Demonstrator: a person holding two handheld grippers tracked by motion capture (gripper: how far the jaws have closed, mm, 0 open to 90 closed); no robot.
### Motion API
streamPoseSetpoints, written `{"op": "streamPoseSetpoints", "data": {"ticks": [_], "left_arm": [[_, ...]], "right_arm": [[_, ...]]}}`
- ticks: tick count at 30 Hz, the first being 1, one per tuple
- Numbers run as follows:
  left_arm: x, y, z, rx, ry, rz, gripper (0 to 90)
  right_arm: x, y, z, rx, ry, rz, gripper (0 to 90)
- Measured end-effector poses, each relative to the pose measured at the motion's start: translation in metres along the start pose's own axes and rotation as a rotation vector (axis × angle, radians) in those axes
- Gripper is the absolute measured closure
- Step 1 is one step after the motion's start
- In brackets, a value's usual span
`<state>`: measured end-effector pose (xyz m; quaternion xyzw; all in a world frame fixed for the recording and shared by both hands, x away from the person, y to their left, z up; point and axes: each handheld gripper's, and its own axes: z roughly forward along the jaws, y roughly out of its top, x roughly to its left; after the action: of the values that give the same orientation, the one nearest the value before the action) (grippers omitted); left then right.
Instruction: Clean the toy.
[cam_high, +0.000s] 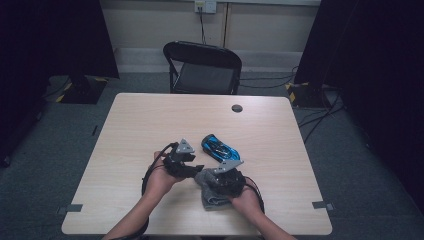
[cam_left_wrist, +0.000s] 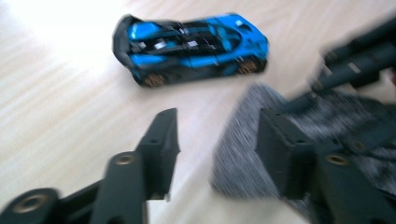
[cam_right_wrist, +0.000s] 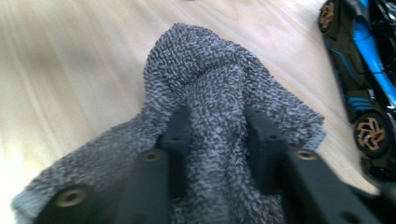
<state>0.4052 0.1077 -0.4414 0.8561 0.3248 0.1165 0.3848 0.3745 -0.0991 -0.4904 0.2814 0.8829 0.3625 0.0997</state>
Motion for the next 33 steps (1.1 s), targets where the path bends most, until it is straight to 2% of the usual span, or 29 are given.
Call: {"op": "streamPoseSetpoints", "data": {"ticks": [2,6,8,10,11,13,17,20,22,23,24,25,27,28,29,30,32,33], "left_arm": [[0.003,0.006,0.006,-0.021,-0.003,0.006,44.2],[0.007,0.017,0.017,-0.044,-0.009,0.046,35.7],[0.007,0.023,0.023,-0.04,-0.02,0.063,31.4],[0.008,0.029,0.033,-0.022,-0.027,0.064,27.2],[0.008,0.031,0.037,-0.028,-0.04,0.057,25.9],[0.01,0.036,0.045,-0.033,-0.06,0.042,24.8],[0.011,0.043,0.058,-0.026,-0.066,0.032,18.8],[0.011,0.049,0.068,-0.019,-0.07,0.041,17.0],[0.011,0.053,0.075,-0.007,-0.069,0.068,16.8],[0.011,0.055,0.078,0.005,-0.068,0.085,16.0],[0.012,0.057,0.084,0.015,-0.073,0.08,15.3],[0.013,0.057,0.086,0.018,-0.072,0.078,15.4],[0.014,0.057,0.091,0.023,-0.071,0.08,15.5],[0.014,0.056,0.094,0.022,-0.057,0.085,15.5],[0.014,0.056,0.095,0.017,-0.061,0.091,15.6],[0.014,0.056,0.097,0.019,-0.067,0.1,15.6],[0.014,0.056,0.1,0.021,-0.051,0.112,15.4],[0.015,0.056,0.102,0.02,-0.056,0.104,15.4]], "right_arm": [[0.0,0.001,-0.001,0.003,0.017,0.006,72.0],[-0.008,0.0,-0.006,-0.002,0.063,0.052,74.1],[-0.011,-0.002,-0.013,-0.001,0.069,0.054,74.3],[-0.015,-0.006,-0.018,0.009,0.072,0.059,74.3],[-0.017,-0.009,-0.021,0.011,0.08,0.063,74.4],[-0.02,-0.014,-0.027,0.015,0.077,0.064,74.5],[-0.031,-0.026,-0.045,0.006,0.07,0.094,74.5],[-0.041,-0.037,-0.057,-0.005,0.048,0.126,74.4],[-0.046,-0.042,-0.061,-0.009,0.029,0.141,73.6],[-0.048,-0.044,-0.063,-0.008,0.022,0.15,72.5],[-0.049,-0.046,-0.063,0.001,0.023,0.157,69.7],[-0.05,-0.049,-0.062,-0.002,0.005,0.16,62.3],[-0.049,-0.05,-0.062,-0.009,-0.022,0.163,55.3],[-0.049,-0.051,-0.063,-0.015,-0.032,0.167,49.4],[-0.047,-0.051,-0.064,-0.019,-0.059,0.175,44.9],[-0.046,-0.051,-0.065,-0.023,-0.061,0.181,42.7],[-0.044,-0.053,-0.066,-0.028,-0.062,0.19,38.4],[-0.042,-0.054,-0.065,-0.028,-0.067,0.189,36.2]]}}
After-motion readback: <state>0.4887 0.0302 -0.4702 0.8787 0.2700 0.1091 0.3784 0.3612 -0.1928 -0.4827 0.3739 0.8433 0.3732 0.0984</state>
